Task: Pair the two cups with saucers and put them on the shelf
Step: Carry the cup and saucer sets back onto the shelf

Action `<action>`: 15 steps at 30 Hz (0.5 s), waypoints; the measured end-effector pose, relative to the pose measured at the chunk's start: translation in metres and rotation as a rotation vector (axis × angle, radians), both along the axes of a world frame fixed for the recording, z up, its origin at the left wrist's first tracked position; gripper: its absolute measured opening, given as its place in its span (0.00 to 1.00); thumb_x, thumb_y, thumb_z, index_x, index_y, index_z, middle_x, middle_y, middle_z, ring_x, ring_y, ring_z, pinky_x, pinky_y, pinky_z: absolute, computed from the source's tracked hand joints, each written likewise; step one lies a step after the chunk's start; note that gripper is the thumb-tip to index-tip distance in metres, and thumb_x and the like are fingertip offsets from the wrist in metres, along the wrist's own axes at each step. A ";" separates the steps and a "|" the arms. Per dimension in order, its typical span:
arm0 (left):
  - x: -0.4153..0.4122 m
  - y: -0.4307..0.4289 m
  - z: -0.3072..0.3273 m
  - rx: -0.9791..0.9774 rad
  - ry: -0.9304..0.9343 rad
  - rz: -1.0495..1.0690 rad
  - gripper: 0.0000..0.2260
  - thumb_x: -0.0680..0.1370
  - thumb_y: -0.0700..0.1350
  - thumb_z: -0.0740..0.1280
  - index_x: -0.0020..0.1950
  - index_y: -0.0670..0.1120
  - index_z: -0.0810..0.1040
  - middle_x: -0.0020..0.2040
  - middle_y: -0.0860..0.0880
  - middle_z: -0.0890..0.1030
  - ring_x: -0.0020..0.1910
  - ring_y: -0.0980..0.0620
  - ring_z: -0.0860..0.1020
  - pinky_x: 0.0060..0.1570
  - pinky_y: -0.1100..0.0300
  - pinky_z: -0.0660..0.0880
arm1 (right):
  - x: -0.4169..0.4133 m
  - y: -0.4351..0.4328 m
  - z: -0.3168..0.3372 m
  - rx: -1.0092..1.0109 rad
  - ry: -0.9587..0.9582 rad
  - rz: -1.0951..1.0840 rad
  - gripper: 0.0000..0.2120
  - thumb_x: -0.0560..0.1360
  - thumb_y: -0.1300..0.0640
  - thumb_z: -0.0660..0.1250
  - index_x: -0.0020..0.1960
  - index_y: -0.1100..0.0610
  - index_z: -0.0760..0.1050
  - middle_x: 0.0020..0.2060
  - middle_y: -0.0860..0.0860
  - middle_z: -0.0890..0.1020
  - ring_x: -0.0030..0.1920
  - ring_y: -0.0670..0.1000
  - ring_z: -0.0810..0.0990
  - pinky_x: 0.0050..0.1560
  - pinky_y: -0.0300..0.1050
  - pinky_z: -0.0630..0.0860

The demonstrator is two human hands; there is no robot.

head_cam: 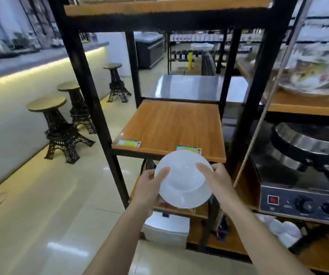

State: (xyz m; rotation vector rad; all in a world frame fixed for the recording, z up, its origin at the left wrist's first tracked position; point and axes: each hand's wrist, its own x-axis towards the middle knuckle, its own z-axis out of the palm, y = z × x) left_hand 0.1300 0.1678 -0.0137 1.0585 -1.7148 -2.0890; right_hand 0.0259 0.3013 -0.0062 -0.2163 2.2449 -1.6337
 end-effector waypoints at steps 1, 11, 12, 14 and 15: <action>-0.010 -0.011 0.002 0.004 0.013 0.025 0.26 0.70 0.58 0.71 0.61 0.44 0.75 0.56 0.43 0.81 0.52 0.42 0.81 0.38 0.51 0.82 | -0.011 -0.013 0.002 -0.030 0.004 0.012 0.19 0.74 0.46 0.65 0.56 0.57 0.66 0.47 0.52 0.75 0.43 0.49 0.74 0.34 0.41 0.68; -0.098 -0.131 0.024 -0.096 0.007 0.176 0.20 0.72 0.57 0.70 0.56 0.46 0.74 0.53 0.46 0.79 0.53 0.43 0.79 0.52 0.44 0.79 | -0.097 -0.137 0.013 -0.080 0.048 0.076 0.14 0.74 0.47 0.64 0.37 0.53 0.65 0.34 0.49 0.67 0.33 0.47 0.67 0.29 0.38 0.63; -0.109 -0.143 0.025 -0.098 -0.002 0.169 0.20 0.72 0.57 0.70 0.57 0.45 0.75 0.52 0.47 0.79 0.51 0.43 0.78 0.53 0.44 0.79 | -0.105 -0.149 0.013 -0.083 0.072 0.069 0.16 0.74 0.47 0.64 0.34 0.51 0.61 0.32 0.48 0.65 0.32 0.47 0.66 0.27 0.36 0.62; -0.128 -0.163 0.030 -0.091 -0.009 0.167 0.18 0.74 0.56 0.69 0.55 0.44 0.76 0.46 0.48 0.79 0.44 0.47 0.78 0.49 0.48 0.79 | -0.119 -0.171 0.014 -0.073 0.085 0.045 0.18 0.74 0.47 0.64 0.33 0.49 0.58 0.31 0.48 0.63 0.31 0.46 0.65 0.26 0.35 0.62; -0.136 -0.173 0.033 -0.090 -0.007 0.174 0.17 0.73 0.55 0.70 0.52 0.43 0.77 0.43 0.49 0.79 0.42 0.47 0.78 0.49 0.48 0.79 | -0.127 -0.181 0.016 -0.059 0.078 0.026 0.16 0.75 0.47 0.64 0.34 0.50 0.60 0.32 0.48 0.65 0.32 0.46 0.67 0.28 0.35 0.62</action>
